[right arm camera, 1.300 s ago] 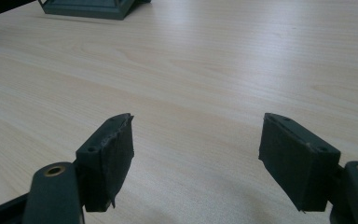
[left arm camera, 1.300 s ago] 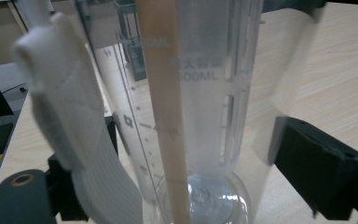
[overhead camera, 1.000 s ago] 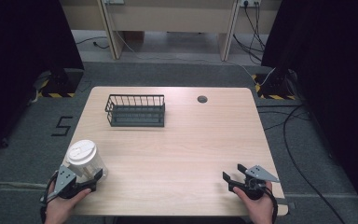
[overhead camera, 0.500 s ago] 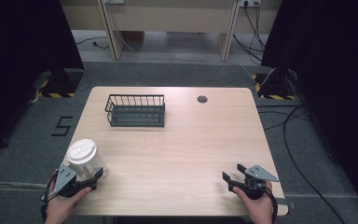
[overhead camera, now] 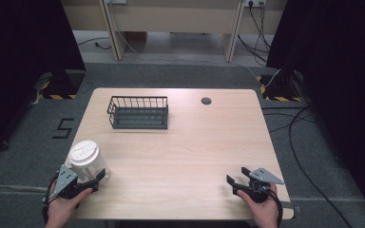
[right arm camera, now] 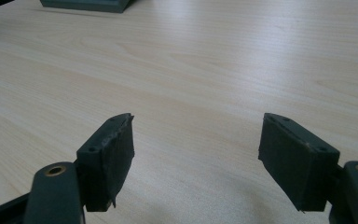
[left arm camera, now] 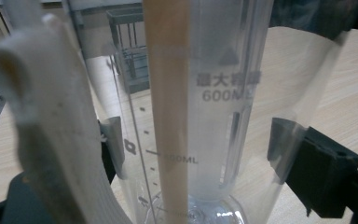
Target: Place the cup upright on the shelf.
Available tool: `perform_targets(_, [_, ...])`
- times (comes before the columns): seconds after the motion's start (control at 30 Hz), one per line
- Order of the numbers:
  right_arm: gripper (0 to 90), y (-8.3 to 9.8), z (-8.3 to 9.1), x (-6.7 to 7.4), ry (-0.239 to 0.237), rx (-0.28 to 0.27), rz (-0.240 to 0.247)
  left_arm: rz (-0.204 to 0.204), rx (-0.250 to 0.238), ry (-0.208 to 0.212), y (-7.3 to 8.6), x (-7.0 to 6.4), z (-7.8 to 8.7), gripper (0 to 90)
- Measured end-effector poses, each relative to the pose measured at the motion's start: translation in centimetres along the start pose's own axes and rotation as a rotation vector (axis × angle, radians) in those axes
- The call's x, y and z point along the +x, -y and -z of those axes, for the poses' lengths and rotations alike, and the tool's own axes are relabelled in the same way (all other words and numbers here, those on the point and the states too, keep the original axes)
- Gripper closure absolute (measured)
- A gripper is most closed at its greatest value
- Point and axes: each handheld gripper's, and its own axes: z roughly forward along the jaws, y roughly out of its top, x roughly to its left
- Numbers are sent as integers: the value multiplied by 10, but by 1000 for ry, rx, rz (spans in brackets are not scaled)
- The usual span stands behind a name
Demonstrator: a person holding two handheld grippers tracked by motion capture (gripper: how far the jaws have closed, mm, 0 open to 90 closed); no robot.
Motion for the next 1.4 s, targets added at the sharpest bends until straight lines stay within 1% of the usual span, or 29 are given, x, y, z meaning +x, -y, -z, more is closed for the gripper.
perform_targets(0.1, [271,0,0,0,0,2,-1,1,1,1,0,0,0,174])
perform_targets(0.27, [272,0,0,0,0,4,-2,-11,-2,-17,-3,0,1,174])
perform_targets(0.4, [272,0,0,0,0,4,-2,1,3,-21,-6,-1,1,174])
perform_targets(0.47, [272,0,0,0,0,5,-1,-10,9,-24,-9,-2,-1,175])
perform_targets(0.63, [273,0,0,-1,1,7,-6,-2,1,-28,-14,-2,-3,175])
perform_targets(0.83, [273,0,1,0,2,-2,-6,-19,-8,-33,-23,-4,-8,175])
perform_targets(0.93, [273,0,1,0,2,-6,-2,-22,-11,-36,-25,-4,-9,175])
perform_targets(0.97, [273,1,1,1,1,-6,-9,-22,-11,-37,-25,-4,-9,175])
perform_targets(1.07, [274,1,1,0,3,-13,4,-19,-14,-39,-28,-4,-10,175])
perform_targets(1.4, [274,1,2,0,1,-19,2,-14,-22,-45,-33,-3,-14,175])
